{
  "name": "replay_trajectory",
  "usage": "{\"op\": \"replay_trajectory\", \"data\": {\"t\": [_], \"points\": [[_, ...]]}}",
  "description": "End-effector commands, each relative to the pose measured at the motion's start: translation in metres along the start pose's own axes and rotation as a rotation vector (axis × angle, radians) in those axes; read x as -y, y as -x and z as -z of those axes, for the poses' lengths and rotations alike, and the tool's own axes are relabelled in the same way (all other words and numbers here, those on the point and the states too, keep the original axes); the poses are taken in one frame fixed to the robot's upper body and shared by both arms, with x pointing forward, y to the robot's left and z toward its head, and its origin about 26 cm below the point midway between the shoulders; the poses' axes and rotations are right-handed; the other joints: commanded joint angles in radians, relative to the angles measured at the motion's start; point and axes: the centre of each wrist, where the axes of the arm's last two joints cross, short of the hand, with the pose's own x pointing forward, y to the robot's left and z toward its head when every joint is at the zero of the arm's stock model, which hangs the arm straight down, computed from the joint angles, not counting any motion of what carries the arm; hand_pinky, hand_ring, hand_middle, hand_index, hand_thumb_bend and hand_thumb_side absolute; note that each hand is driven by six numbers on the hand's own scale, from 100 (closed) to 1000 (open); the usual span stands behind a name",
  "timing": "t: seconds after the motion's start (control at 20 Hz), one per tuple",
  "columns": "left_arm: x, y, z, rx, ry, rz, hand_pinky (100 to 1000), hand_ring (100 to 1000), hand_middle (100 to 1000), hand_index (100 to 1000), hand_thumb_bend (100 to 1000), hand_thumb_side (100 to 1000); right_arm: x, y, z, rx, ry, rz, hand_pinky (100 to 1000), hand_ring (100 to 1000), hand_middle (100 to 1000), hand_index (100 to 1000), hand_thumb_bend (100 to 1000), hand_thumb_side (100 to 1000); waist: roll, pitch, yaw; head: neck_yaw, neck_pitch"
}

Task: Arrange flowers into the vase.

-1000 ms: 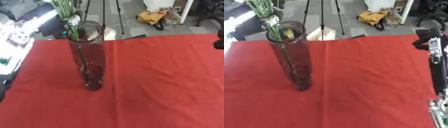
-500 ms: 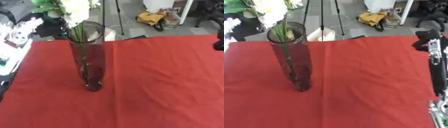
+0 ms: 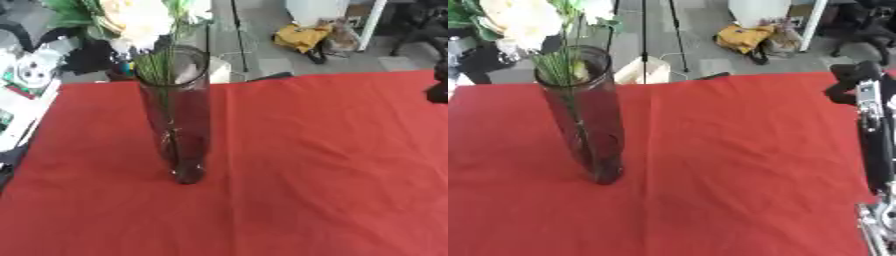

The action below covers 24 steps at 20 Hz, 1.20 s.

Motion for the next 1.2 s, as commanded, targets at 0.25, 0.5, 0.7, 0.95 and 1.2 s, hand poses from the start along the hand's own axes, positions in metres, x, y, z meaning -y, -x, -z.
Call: {"op": "replay_trajectory", "data": {"t": [0.25,0.5,0.7,0.95,1.2], "points": [[-0.019,-0.003,-0.008,0.005,-0.029,0.053,930,883,911,1000,651,1000,0.004,-0.006,0.003,0.026,0.016,0.006,675,802,492,721,100,1000,0.000,-0.023,0.003,-0.001,-0.007],[-0.019,-0.001,-0.010,-0.004,-0.008,0.075,934,891,913,1000,707,1000,0.004,-0.006,0.003,0.027,0.016,0.006,675,802,492,721,100,1000,0.001,-0.025,0.004,-0.003,-0.006],[-0.018,0.001,-0.011,-0.012,0.049,0.105,938,900,917,1000,869,1000,0.004,-0.006,0.003,0.027,0.015,0.006,675,802,492,721,100,1000,0.001,-0.027,0.007,-0.004,-0.006],[-0.022,0.005,-0.013,-0.018,0.109,0.119,936,900,916,1000,961,1000,0.004,-0.006,0.003,0.026,0.013,0.008,674,802,492,721,100,1000,0.001,-0.031,0.010,-0.005,-0.005],[-0.025,0.009,-0.015,-0.036,0.128,0.134,938,905,922,1000,956,1000,0.003,-0.006,0.003,0.025,0.013,0.009,674,802,492,721,100,1000,0.001,-0.033,0.010,-0.006,-0.006]]}}
